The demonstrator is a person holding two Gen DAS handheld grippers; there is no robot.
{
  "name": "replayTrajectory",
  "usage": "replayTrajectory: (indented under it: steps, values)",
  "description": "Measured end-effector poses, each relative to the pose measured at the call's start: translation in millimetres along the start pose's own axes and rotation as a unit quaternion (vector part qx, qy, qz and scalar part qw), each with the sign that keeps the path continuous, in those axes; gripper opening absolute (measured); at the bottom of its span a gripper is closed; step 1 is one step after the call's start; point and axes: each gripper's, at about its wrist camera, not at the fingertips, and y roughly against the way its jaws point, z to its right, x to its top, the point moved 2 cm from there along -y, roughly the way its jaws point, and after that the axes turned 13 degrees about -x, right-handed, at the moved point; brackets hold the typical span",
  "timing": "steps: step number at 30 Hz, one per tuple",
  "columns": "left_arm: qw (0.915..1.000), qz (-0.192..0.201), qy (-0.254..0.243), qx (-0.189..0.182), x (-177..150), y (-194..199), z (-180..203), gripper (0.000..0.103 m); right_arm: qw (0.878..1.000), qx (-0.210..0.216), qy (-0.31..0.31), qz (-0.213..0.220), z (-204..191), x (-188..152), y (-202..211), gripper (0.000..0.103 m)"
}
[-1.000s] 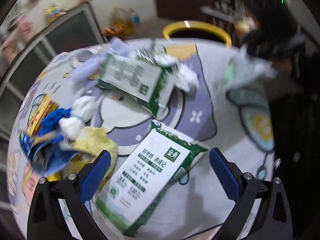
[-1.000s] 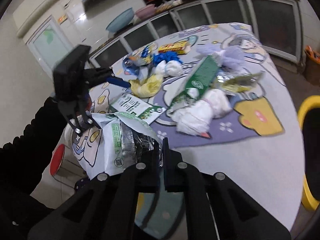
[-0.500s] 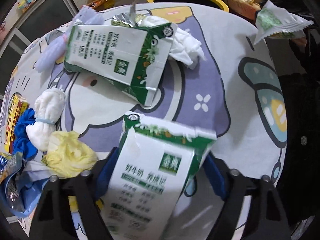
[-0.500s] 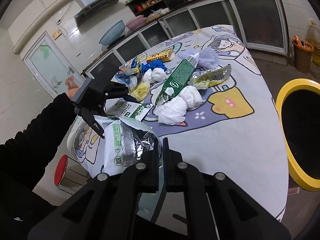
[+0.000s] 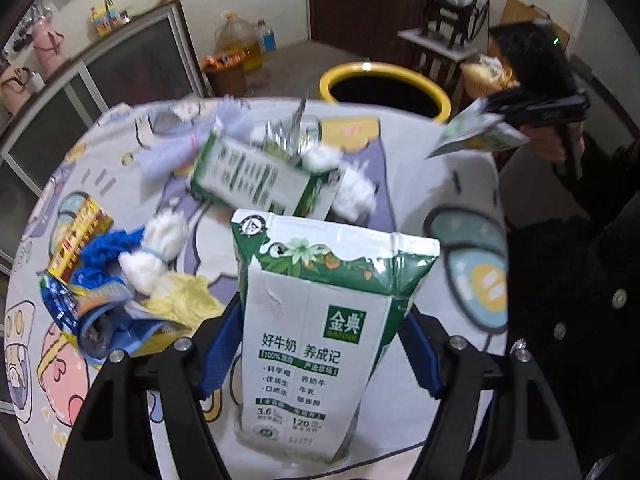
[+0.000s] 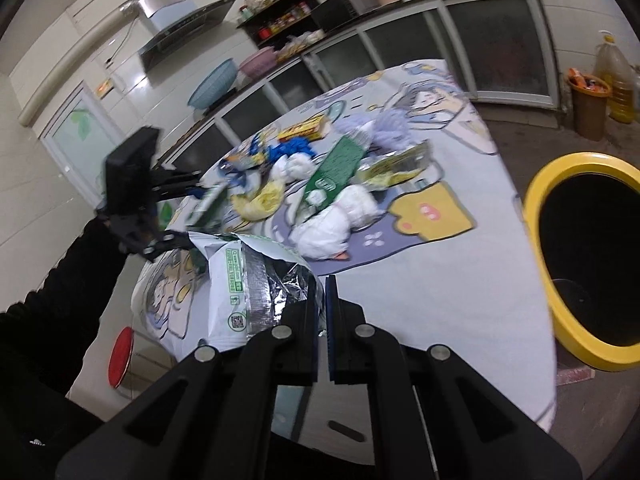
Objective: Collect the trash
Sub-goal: 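Close the left tool on the milk pouch while the right tool grips the silver wrapper, then carry both items over the yellow bin and open both tools to drop them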
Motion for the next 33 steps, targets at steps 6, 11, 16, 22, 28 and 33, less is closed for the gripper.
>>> replayTrajectory:
  steps: [6, 11, 16, 22, 28, 33]
  values:
    - [0.9974, 0.072, 0.008, -0.008, 31, 12, 19, 0.069, 0.998, -0.033, -0.042, 0.026, 35, 3, 23, 0.004]
    - [0.9904, 0.135, 0.009, -0.028, 66, 22, 35, 0.069, 0.995, -0.064, -0.06, 0.051, 60, 3, 45, 0.004]
    - [0.9817, 0.186, -0.006, -0.043, 115, 17, 55, 0.068, 0.988, -0.1, -0.089, 0.072, 91, 4, 61, 0.004]
    - [0.9687, 0.23, -0.02, -0.093, 177, -7, 71, 0.068, 0.976, -0.151, -0.126, 0.096, 131, 7, 78, 0.004]
    - [0.9632, 0.236, -0.026, -0.126, 229, -49, 80, 0.068, 0.965, -0.196, -0.148, 0.093, 164, 4, 81, 0.004]
    - [0.965, 0.227, -0.015, -0.131, 260, -87, 76, 0.068, 0.957, -0.227, -0.163, 0.075, 191, 2, 67, 0.004]
